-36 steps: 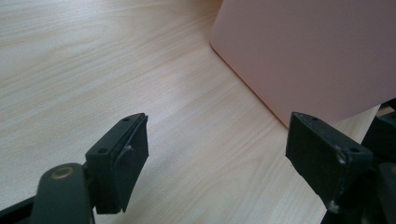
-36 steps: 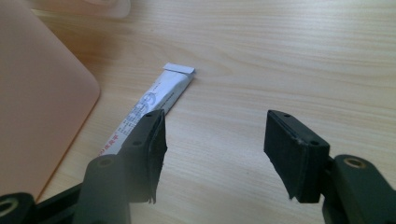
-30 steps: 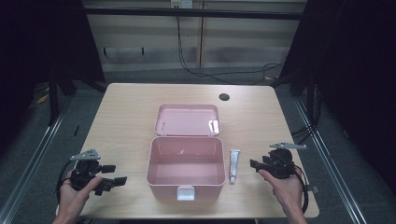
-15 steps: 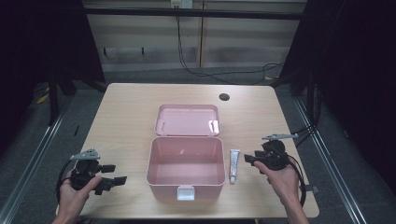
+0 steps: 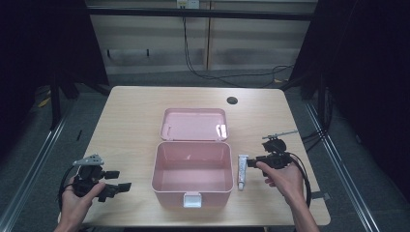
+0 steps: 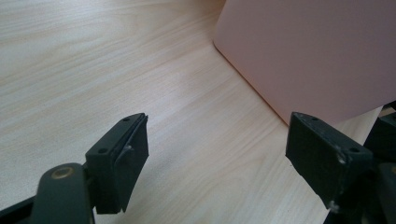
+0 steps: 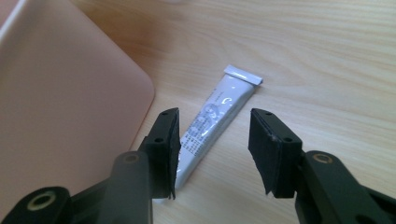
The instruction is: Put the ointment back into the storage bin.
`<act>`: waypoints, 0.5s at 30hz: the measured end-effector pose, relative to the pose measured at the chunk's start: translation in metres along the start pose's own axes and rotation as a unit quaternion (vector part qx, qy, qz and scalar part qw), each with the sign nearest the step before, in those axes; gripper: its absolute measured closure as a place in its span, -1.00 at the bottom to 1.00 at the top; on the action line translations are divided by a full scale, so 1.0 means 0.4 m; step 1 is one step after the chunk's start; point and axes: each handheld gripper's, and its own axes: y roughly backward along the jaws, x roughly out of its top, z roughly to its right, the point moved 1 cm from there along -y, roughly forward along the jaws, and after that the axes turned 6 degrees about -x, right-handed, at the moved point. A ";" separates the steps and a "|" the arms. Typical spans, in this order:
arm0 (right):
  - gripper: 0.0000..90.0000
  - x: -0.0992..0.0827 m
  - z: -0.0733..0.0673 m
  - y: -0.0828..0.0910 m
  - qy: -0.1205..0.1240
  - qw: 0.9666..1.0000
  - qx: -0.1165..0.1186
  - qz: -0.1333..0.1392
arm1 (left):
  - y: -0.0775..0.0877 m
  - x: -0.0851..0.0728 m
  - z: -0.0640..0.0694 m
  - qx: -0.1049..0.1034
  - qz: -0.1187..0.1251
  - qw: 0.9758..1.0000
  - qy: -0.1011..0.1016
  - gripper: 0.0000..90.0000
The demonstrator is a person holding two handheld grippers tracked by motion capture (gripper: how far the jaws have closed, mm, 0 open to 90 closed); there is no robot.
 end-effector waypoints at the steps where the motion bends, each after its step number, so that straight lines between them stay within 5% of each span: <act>1: 0.20 0.000 0.000 0.000 0.000 1.000 0.000 0.000 | 0.000 0.000 0.000 0.000 0.000 1.000 0.000 -0.53; 15: 0.19 0.021 -0.042 -0.060 0.006 0.995 -0.006 -0.102 | 0.004 -0.002 0.000 -0.001 0.006 1.000 0.002 -0.53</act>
